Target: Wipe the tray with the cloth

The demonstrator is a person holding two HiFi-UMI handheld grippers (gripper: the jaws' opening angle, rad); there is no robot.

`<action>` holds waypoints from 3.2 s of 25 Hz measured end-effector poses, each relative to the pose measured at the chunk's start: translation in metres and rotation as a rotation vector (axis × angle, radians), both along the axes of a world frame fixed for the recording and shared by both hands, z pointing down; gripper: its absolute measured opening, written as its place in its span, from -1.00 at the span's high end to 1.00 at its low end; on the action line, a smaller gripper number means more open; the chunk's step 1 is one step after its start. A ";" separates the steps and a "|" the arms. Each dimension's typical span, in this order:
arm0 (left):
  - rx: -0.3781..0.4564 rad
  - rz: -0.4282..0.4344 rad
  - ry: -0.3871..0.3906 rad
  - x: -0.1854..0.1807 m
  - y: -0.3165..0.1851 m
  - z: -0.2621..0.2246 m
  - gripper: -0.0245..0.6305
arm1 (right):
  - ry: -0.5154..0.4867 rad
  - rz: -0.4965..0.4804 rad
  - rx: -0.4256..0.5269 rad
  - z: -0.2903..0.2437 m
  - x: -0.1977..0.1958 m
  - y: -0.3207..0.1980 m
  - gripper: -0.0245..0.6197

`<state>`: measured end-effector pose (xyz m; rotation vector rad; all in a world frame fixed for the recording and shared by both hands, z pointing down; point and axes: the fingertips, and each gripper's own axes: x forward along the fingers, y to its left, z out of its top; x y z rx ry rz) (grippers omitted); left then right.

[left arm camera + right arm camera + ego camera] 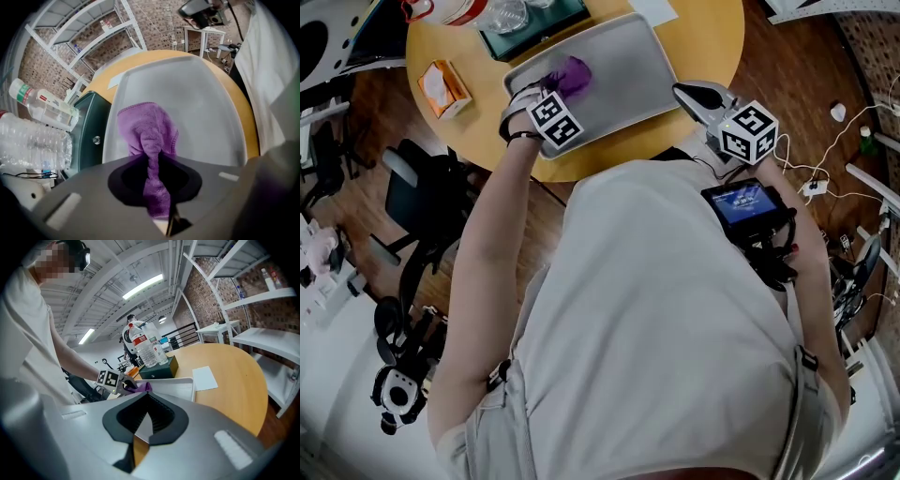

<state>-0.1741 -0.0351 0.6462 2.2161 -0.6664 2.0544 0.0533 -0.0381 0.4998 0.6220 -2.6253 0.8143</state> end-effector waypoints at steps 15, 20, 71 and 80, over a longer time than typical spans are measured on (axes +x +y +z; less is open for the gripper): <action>-0.157 -0.026 0.093 0.037 0.117 0.008 0.76 | -0.031 -0.069 0.026 -0.003 -0.006 0.013 0.92; -0.165 -0.005 0.112 0.063 0.105 0.006 0.75 | -0.025 -0.056 0.021 -0.001 0.006 0.015 0.92; -0.056 0.058 0.004 0.096 -0.053 -0.004 0.77 | -0.019 0.097 -0.052 0.011 0.059 -0.002 0.92; -0.120 0.112 0.050 0.136 0.035 0.001 0.77 | -0.033 0.072 -0.046 0.010 0.049 0.003 0.92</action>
